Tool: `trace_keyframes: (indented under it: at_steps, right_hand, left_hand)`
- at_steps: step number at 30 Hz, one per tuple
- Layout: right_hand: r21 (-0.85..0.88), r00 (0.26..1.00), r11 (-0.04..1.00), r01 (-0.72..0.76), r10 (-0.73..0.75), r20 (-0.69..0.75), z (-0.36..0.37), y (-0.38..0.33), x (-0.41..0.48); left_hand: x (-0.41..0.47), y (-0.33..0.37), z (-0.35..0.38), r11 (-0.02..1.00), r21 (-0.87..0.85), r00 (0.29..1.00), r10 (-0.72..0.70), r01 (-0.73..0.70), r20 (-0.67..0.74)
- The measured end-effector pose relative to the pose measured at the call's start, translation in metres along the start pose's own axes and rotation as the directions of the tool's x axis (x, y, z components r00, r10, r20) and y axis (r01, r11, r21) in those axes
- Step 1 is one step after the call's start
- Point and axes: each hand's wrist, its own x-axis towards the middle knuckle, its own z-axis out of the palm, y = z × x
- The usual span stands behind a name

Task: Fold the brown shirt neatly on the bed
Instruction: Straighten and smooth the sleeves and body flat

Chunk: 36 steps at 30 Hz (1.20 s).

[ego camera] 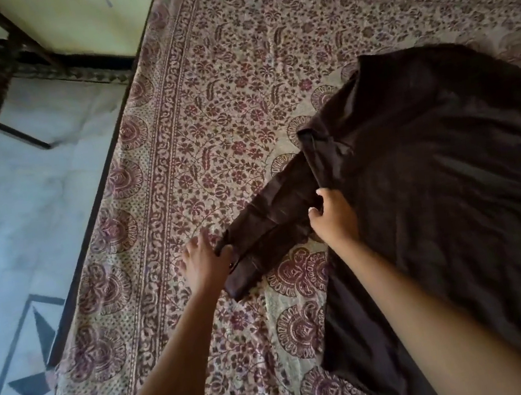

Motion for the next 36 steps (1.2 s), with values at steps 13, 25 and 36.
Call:
trace_keyframes:
  at_steps: [13, 25, 36]
  right_hand:
    - [0.391, 0.882, 0.809, -0.44, 0.471, 0.017, 0.027, -0.008, 0.044]
    - [0.588, 0.741, 0.461, -0.665, 0.308, 0.597, 0.092, -0.099, 0.052]
    - [-0.207, 0.858, 0.912, 0.354, -0.405, -0.315, 0.079, -0.104, 0.061]
  left_hand:
    - [0.048, 0.004, -0.029, 0.99, 0.009, 0.99, 0.142, -0.142, 0.009]
    - [0.138, -0.05, -0.139, 0.998, -0.054, 0.935, -0.057, 0.04, -0.351]
    - [0.126, -0.058, -0.087, 0.869, -0.412, 0.866, -0.409, 0.273, -0.289]
